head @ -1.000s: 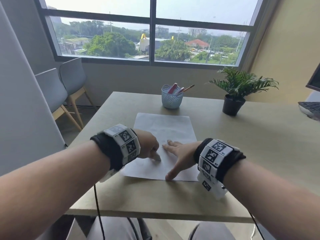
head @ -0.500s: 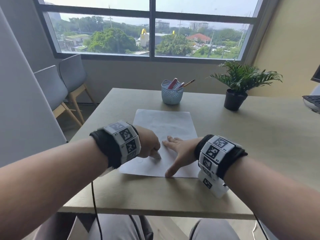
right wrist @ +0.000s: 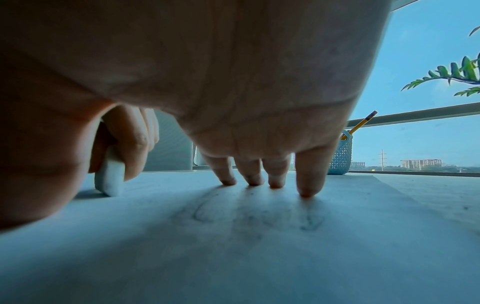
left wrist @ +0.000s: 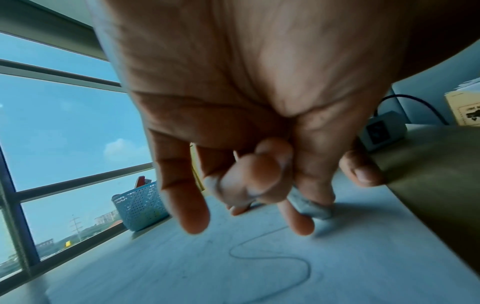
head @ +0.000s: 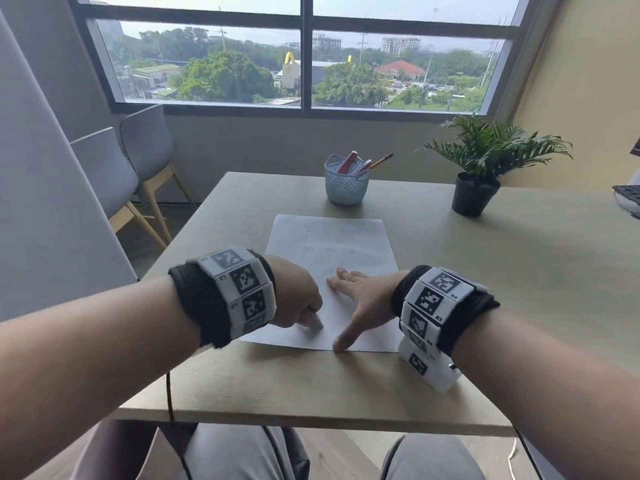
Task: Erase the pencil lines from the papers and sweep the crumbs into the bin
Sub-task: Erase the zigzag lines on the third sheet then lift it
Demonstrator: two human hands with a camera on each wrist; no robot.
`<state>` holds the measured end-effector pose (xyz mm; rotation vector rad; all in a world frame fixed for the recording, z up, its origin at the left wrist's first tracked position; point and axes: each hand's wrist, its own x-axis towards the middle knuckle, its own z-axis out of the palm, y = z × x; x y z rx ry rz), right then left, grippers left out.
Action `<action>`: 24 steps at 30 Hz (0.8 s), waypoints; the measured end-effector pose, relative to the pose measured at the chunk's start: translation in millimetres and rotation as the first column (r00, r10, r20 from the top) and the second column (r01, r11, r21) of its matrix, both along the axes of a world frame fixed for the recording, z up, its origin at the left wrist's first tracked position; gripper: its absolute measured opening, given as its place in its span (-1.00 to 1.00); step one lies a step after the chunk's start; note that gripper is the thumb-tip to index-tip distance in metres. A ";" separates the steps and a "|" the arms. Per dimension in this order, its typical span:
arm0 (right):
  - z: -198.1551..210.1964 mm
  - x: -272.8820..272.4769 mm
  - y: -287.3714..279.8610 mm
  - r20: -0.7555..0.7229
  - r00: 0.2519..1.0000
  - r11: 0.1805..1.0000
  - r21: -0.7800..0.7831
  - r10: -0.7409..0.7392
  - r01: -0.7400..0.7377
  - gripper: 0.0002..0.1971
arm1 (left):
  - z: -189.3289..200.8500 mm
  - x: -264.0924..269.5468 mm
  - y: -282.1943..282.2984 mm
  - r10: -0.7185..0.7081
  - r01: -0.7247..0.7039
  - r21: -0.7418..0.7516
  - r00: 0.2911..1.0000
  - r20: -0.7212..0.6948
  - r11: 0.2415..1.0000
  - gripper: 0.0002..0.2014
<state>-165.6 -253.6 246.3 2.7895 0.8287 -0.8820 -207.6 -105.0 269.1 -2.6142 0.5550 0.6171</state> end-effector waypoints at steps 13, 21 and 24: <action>-1.2 1.1 0.5 -0.008 1.000 1.000 0.004 -0.006 0.006 0.22 | -0.5 -0.1 9.6 -0.041 0.040 0.033 0.999 0.019 0.999 -0.59; -1.0 1.0 0.2 -0.005 1.000 1.000 0.023 -0.011 0.012 0.22 | -2.7 7.5 18.2 0.009 -0.009 -0.005 1.000 0.022 1.000 -0.64; -1.4 1.4 0.4 -0.009 1.000 1.000 0.026 -0.010 0.011 0.22 | -3.3 2.5 19.1 -0.002 0.001 -0.007 1.000 -0.007 1.000 -0.62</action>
